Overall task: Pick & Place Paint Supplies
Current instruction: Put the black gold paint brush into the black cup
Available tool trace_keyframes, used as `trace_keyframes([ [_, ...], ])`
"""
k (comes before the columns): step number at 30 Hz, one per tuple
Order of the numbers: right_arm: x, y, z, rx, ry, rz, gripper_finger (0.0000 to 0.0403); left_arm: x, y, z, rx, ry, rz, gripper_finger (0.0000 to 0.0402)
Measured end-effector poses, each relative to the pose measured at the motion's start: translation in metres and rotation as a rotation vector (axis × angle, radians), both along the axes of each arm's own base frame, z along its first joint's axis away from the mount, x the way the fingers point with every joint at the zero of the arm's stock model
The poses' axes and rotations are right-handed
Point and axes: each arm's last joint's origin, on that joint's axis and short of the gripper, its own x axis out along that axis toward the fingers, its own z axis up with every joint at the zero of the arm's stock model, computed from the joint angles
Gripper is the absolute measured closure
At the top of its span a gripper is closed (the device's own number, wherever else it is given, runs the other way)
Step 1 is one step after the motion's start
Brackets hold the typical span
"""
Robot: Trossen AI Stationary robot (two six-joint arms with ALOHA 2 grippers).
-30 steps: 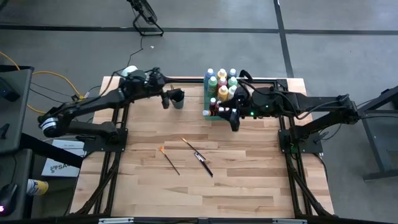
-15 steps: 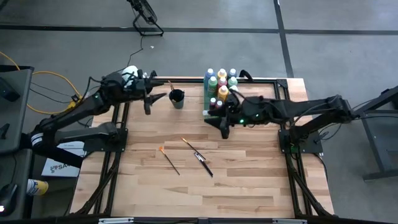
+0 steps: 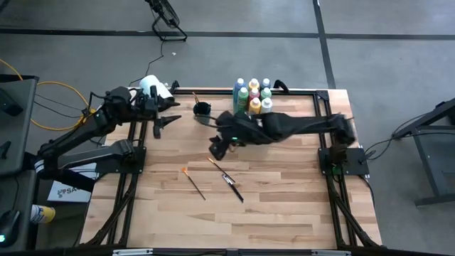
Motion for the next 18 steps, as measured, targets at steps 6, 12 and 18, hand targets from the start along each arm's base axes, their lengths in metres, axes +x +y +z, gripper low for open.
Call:
trace_keyframes([
  [6,0.034,-0.015,-0.038,0.018,0.168,-0.039,0.0184,-0.003,-0.002,-0.005,0.0,0.053,-0.011,0.019],
  [12,0.062,-0.021,-0.103,0.013,0.342,-0.062,0.019,-0.003,-0.002,-0.009,-0.018,0.088,-0.012,0.019],
  [18,0.075,-0.004,-0.152,0.133,0.457,-0.011,0.0218,-0.003,-0.002,-0.009,-0.018,0.09,-0.012,0.019],
])
